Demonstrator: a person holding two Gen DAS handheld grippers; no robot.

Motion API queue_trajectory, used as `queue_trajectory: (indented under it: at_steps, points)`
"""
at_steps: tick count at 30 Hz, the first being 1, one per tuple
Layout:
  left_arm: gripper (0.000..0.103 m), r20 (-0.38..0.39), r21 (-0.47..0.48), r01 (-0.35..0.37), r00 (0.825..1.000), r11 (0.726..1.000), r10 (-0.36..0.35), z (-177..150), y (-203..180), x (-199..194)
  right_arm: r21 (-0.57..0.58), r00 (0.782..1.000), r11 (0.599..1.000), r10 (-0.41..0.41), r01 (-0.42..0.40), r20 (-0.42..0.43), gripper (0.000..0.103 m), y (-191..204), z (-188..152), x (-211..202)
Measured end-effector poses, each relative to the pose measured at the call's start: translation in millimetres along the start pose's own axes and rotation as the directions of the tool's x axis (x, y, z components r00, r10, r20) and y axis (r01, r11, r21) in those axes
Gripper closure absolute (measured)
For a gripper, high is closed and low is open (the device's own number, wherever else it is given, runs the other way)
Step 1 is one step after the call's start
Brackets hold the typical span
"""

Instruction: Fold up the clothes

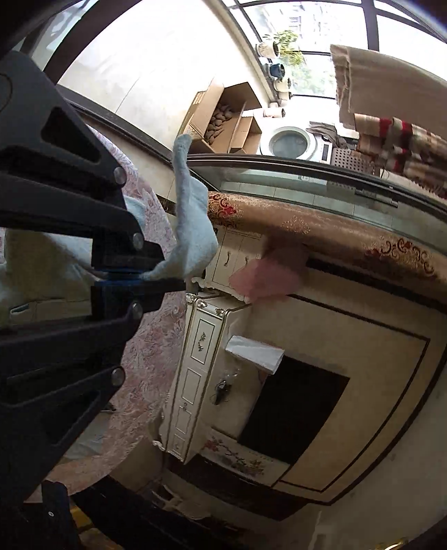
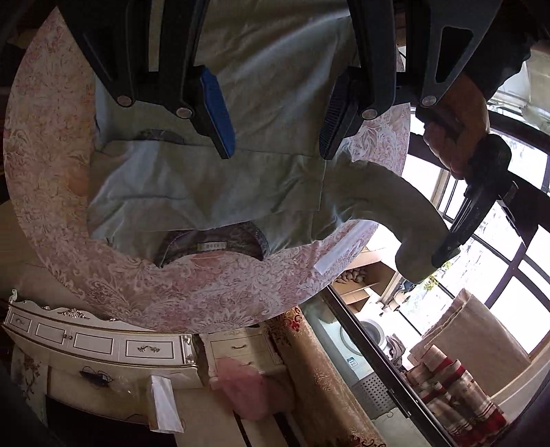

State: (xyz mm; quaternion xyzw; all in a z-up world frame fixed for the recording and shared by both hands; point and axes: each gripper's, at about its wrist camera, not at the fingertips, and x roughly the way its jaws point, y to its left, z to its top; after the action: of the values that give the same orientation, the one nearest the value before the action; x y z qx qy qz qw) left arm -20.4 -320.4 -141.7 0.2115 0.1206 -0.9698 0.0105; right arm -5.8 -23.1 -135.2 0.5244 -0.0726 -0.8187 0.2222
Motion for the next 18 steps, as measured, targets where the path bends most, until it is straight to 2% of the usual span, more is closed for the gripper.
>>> queue_trajectory:
  at_steps: [2, 5, 8, 12, 16, 18]
  points:
    - [0.1, -0.034, 0.141, 0.031, 0.999, 0.99, -0.027, -9.1, -44.7, 10.3, 0.034, 1.0, 0.999, -0.012, 0.012, 0.011, 0.051, -18.2, -4.4, -7.4]
    - [0.1, -0.097, 0.335, 0.072, 0.994, 0.94, -0.042, -35.5, -108.8, 25.3, 0.088, 0.999, 0.996, -0.028, 0.026, 0.025, 0.051, -45.6, -11.4, -17.2]
    - [0.1, -0.177, 0.473, 0.121, 0.983, 0.873, -0.04, -68.6, -159.5, 40.6, 0.143, 0.999, 0.989, -0.039, 0.033, 0.037, 0.051, -72.1, -19.1, -25.9]
    - [0.1, -0.213, 0.621, 0.177, 0.976, 0.764, -0.053, -101.4, -219.2, 42.2, 0.201, 0.997, 0.979, -0.054, 0.043, 0.049, 0.051, -101.4, -28.7, -34.8]
    - [0.1, -0.224, 0.69, 0.211, 0.972, 0.692, -0.073, -122.3, -255.7, 42.3, 0.24, 0.996, 0.97, -0.06, 0.045, 0.059, 0.051, -122.1, -37.0, -42.3]
    - [0.099, -0.252, 0.746, 0.22, 0.967, 0.629, -0.039, -139.5, -271.9, 49.7, 0.255, 0.996, 0.966, -0.062, 0.044, 0.062, 0.051, -129.5, -40.5, -46.1]
